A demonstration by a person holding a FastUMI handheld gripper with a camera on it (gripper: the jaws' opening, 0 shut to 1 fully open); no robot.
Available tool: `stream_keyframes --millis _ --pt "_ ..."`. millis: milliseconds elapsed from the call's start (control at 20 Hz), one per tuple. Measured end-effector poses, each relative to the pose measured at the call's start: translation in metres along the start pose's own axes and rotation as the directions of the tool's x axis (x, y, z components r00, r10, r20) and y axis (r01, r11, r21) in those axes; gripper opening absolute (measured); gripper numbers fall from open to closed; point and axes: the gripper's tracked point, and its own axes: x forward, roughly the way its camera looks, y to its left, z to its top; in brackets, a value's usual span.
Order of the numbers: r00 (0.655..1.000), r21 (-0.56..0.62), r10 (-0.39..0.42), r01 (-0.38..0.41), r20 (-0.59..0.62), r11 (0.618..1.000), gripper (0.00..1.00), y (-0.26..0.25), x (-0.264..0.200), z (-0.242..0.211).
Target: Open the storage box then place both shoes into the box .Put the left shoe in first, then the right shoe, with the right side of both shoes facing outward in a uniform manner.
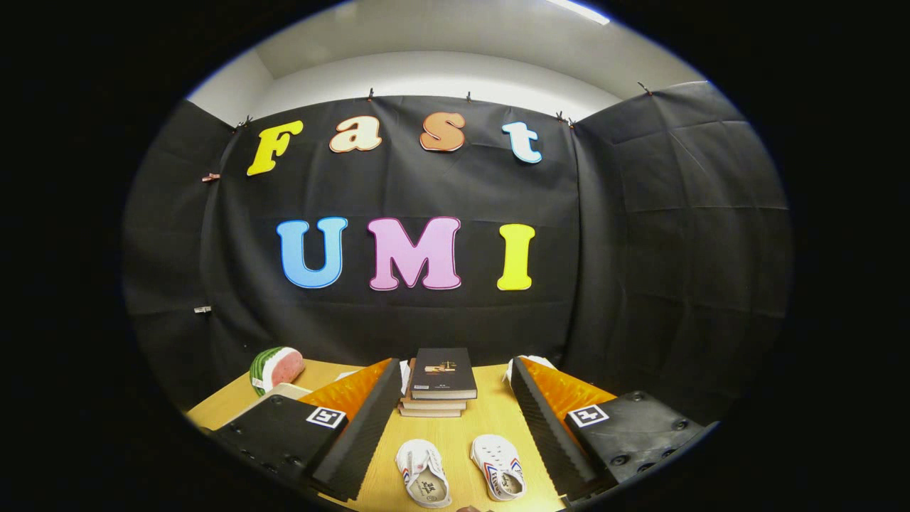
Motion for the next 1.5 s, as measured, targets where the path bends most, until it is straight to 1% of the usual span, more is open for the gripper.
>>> stream_keyframes --millis 150,300,400,550,650,700,750,800,950,1000,1100,1200,1300,1400,1500 --pt "1.000 -0.036 0.001 -0.001 0.002 0.999 0.97 0.008 0.002 0.003" --pt "1.000 -0.041 0.031 -0.031 0.000 0.999 0.97 0.023 0.005 0.002" --pt "0.997 -0.027 0.071 -0.072 -0.032 0.997 0.97 0.036 0.008 -0.006" --pt "0.977 0.025 0.182 -0.181 -0.114 0.983 0.97 0.064 0.005 -0.029" --pt "0.947 0.100 0.272 -0.258 -0.171 0.961 0.97 0.084 0.002 -0.044" --pt "0.926 0.154 0.315 -0.287 -0.210 0.945 0.98 0.096 0.002 -0.058" --pt "0.896 0.218 0.361 -0.310 -0.258 0.926 0.98 0.110 0.004 -0.071" --pt "0.859 0.284 0.413 -0.332 -0.302 0.899 0.98 0.125 0.000 -0.083" --pt "0.749 0.436 0.523 -0.344 -0.406 0.832 0.98 0.149 -0.007 -0.118" --pt "0.719 0.459 0.543 -0.343 -0.433 0.820 0.98 0.150 -0.008 -0.130" --pt "0.668 0.492 0.564 -0.324 -0.486 0.808 0.98 0.145 -0.011 -0.158" --pt "0.596 0.545 0.598 -0.296 -0.536 0.784 0.98 0.149 -0.015 -0.187" --pt "0.519 0.603 0.634 -0.255 -0.574 0.756 0.98 0.158 -0.020 -0.217" --pt "0.449 0.659 0.674 -0.220 -0.586 0.720 0.98 0.171 -0.023 -0.236" --pt "0.396 0.703 0.707 -0.184 -0.586 0.687 0.98 0.181 -0.023 -0.251"
